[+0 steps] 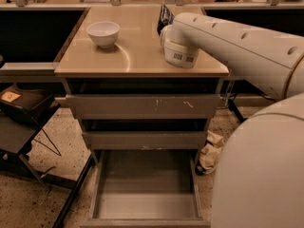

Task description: Pick blue chip bag from bottom drawer and place on counter

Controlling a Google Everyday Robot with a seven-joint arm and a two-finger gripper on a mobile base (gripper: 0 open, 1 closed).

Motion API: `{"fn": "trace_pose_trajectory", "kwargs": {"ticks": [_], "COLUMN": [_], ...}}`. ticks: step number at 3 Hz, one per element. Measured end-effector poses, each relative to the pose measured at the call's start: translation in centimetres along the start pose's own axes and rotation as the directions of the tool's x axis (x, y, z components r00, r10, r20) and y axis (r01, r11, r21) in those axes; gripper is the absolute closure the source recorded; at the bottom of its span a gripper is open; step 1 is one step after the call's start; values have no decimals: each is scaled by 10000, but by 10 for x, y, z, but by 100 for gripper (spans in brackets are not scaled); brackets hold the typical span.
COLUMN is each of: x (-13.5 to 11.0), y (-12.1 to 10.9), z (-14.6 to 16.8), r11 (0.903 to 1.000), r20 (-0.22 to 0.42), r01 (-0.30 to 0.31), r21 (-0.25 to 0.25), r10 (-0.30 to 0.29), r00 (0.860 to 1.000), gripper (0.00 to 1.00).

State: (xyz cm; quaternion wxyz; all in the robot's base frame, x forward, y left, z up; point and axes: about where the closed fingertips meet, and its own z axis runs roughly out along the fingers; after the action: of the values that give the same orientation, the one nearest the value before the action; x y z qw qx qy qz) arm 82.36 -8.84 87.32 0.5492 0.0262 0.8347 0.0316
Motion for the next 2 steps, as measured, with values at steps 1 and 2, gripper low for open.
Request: {"fn": "trace_pose_trajectory", "kwargs": {"ticks": [1,2], "x": [0,0], "y": [0,0], "z": [0,0], "r11": [10000,10000], "r20": [0,0], "r01": [0,0], "r21": [0,0], "r10": [0,0], "r00": [10000,10000], "gripper": [37,13]}}
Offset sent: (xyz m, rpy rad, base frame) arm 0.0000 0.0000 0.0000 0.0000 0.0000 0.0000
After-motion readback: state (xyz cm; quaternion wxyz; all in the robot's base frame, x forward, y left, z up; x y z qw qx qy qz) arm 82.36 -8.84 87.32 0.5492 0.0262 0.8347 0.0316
